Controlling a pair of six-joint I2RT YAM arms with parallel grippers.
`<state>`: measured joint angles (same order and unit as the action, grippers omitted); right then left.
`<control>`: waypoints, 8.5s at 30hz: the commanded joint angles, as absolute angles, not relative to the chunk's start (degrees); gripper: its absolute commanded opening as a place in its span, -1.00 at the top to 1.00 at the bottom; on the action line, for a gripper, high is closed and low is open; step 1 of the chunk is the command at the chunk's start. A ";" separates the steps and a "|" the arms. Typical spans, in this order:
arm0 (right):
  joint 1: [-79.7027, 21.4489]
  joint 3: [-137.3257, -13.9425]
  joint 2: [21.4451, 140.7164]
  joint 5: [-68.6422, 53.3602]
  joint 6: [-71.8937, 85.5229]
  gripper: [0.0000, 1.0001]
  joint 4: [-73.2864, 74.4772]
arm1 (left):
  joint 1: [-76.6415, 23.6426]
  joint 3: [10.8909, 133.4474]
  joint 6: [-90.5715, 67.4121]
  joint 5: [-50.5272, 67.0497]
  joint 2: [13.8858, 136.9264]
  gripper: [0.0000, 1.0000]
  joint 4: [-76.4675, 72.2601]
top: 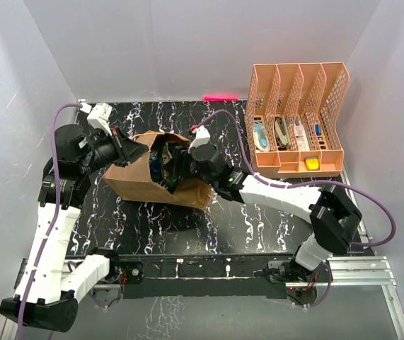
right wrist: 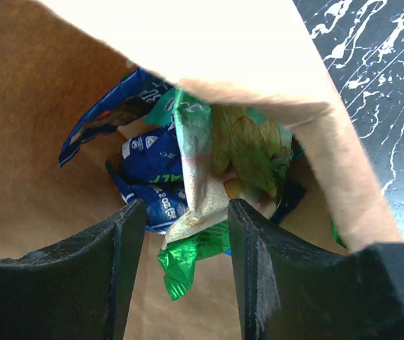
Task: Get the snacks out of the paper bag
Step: Take out the snack from the paper bag, then place the snack at the center of the board, then adjust the paper bag at the center of the board, then take out the snack from the paper bag.
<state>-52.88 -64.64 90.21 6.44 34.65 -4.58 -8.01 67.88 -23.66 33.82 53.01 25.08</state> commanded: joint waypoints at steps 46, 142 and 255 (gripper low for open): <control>-55.99 -68.90 79.72 10.25 26.63 0.85 -10.47 | -8.25 68.18 -30.12 24.14 53.58 1.00 22.56; -34.45 -90.51 104.13 13.55 9.96 -0.01 26.06 | -8.43 70.62 -20.93 19.19 49.81 1.00 28.03; -58.96 -91.33 121.89 -18.00 -58.33 -0.79 -13.71 | -17.36 65.76 -13.80 3.44 42.10 1.00 26.80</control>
<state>-59.44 -86.19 119.98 -14.02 -54.81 -14.74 -16.78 65.49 -14.04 3.84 43.29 28.38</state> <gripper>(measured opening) 0.897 0.007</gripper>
